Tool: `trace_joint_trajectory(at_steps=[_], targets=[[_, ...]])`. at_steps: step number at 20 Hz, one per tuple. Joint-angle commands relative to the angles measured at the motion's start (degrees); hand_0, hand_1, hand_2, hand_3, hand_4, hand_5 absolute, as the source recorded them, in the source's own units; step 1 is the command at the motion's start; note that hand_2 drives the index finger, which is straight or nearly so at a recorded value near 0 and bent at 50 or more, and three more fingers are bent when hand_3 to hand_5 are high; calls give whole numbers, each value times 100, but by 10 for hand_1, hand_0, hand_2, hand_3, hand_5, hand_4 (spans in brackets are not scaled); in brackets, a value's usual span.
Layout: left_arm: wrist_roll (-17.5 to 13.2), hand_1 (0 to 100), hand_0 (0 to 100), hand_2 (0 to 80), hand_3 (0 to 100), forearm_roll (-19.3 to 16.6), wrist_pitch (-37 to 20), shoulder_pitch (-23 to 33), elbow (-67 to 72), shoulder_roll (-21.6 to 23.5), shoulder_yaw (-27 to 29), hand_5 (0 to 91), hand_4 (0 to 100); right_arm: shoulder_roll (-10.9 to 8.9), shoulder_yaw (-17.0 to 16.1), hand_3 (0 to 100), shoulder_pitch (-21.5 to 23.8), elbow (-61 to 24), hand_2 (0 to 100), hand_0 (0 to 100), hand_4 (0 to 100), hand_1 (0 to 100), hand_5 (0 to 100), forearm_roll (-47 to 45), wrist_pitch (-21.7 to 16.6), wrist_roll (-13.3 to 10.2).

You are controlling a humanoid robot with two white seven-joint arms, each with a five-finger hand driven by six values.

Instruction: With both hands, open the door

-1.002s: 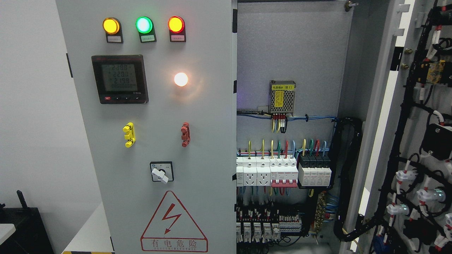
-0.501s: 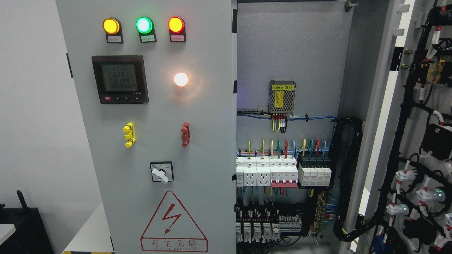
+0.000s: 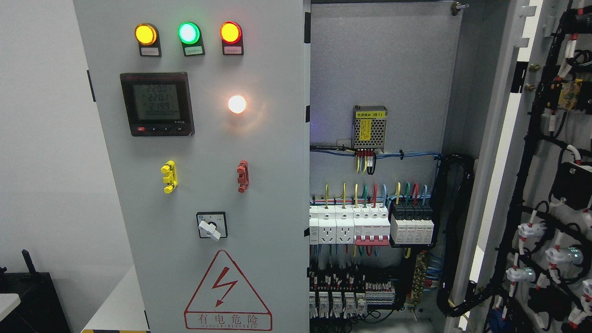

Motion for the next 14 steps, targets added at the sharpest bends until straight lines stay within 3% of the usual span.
trace_joint_trajectory(at_steps=[1,7,11,14], targets=[[4,0,0,0,0,-1,-11,-7,5,-2,-13,0,32,-705,329,0,227,-1540,0,0,0,0,0,-123,-355,8],[-49,0,0,0,0,-10,-2,-7,5,-2,-13,0,32,-933,452,0,174,-1821,0,0,0,0,0,-167,-672,9],[-49,0,0,0,0,-10,-2,-7,5,-2,-4,0,32,-960,593,0,-97,-1839,0,0,0,0,0,-167,-830,17],[-58,0,0,0,0,-10,-2,-7,5,-11,5,0,32,-1109,768,0,-361,-1848,0,0,0,0,0,-167,-997,9]])
